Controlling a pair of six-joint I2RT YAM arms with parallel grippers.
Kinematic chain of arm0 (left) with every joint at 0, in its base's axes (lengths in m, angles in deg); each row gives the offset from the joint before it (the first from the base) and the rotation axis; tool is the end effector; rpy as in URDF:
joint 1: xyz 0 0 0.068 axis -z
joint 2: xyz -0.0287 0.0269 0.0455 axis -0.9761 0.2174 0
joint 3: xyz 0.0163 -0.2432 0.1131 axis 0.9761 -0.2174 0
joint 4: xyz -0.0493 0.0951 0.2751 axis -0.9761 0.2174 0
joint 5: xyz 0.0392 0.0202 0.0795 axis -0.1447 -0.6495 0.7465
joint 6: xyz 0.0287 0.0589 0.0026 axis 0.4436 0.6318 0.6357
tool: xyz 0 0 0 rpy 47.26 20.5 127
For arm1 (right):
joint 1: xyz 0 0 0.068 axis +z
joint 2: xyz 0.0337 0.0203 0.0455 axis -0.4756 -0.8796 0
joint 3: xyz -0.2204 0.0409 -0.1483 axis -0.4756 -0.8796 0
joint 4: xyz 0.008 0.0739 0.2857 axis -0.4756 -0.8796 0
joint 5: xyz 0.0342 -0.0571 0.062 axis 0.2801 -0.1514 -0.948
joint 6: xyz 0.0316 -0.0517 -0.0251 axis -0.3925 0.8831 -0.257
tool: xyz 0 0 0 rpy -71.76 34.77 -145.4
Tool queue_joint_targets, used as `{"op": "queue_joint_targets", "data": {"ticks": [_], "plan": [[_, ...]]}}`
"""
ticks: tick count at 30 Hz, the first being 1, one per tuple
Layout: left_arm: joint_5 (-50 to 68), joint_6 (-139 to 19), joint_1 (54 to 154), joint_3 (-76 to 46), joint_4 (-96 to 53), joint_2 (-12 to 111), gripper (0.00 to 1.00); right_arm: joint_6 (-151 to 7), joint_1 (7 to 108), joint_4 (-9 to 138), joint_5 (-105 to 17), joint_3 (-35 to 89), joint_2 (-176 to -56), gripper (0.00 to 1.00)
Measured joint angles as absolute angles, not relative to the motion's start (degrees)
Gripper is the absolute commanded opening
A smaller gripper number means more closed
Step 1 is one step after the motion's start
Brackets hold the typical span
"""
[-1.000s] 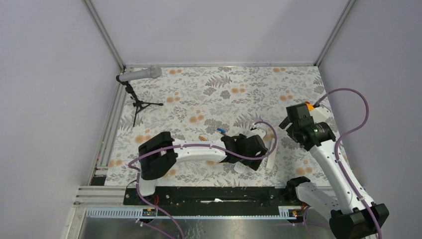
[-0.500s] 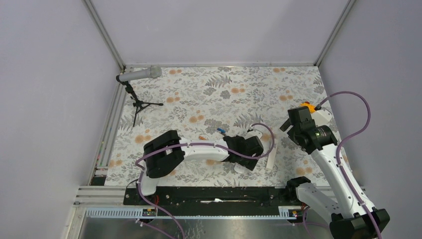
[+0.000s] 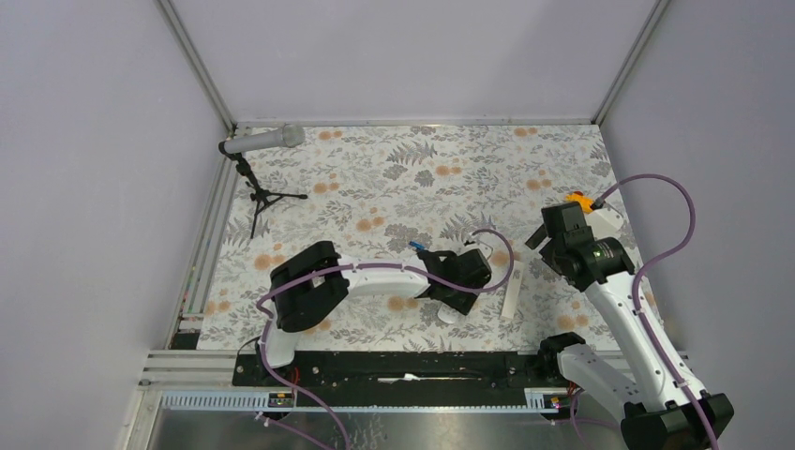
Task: Load the batteries into the remote control
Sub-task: Turn over the remote control at the center of the board.
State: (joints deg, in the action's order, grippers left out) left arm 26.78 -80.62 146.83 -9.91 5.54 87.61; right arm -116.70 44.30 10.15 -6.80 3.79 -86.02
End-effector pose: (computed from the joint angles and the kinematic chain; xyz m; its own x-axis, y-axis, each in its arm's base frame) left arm 0.1648 -0.4137 0.1249 -0.7399 0.4680 -0.4832 0.5905 0.7960 -0.1332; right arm 0.2064 0.0324 0.2869 -0.4471 0.5833 -0.6781 0.6324 0.7423 0.2216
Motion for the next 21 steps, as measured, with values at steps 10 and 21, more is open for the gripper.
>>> {"op": "queue_joint_targets", "data": {"ticks": [10, 21], "plan": [[18.8, -77.3, 143.0, -13.8, 3.3, 82.5, 0.24, -114.0, 44.1, 14.5, -15.5, 3.0, -84.0, 0.94], [-8.7, -86.5, 118.9, -26.8, -15.9, 52.9, 0.31, -108.2, 44.1, 28.7, -43.5, 3.8, -81.0, 0.98]]}}
